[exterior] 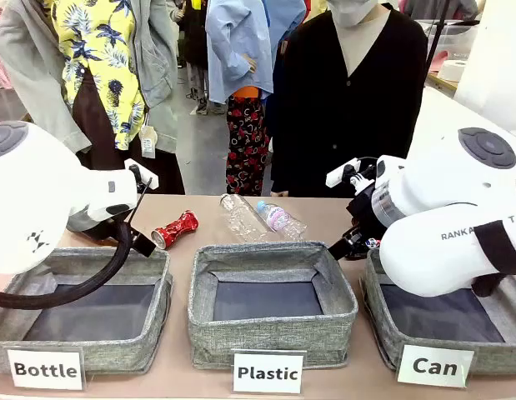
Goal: Sort the can waste into the basket.
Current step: Pick up the can waste from the table and place it in the right Fabric basket.
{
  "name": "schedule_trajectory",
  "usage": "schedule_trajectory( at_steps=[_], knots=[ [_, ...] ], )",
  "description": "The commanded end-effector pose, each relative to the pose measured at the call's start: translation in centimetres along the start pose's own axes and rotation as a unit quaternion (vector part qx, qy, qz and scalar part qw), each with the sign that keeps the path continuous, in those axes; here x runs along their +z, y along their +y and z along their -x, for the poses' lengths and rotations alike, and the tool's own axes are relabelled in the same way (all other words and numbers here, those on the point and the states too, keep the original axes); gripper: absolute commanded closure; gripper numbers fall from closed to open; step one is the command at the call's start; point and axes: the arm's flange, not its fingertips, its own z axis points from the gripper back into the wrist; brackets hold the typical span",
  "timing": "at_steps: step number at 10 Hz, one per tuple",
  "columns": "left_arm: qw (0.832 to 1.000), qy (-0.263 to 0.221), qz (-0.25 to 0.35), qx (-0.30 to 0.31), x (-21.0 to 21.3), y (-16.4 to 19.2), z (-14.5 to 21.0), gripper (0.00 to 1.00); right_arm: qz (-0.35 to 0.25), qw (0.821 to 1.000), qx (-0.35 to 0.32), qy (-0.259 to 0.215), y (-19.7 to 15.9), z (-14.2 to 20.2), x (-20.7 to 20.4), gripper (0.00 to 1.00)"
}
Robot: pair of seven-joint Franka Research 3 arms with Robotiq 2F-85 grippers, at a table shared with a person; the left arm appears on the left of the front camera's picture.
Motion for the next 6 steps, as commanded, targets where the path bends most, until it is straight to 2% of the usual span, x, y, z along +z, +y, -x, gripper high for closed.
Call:
schedule_trajectory(
  at_steps=[1, 6],
  knots=[
    [1.0, 0.0, 0.0, 0.0, 0.0, 0.0, 0.0, 0.0, 0.0, 1.0, 0.0, 0.0, 0.0, 0.0, 0.0, 0.0],
    [1.0, 0.0, 0.0, 0.0, 0.0, 0.0, 0.0, 0.0, 0.0, 1.0, 0.0, 0.0, 0.0, 0.0, 0.0, 0.0]
  ],
)
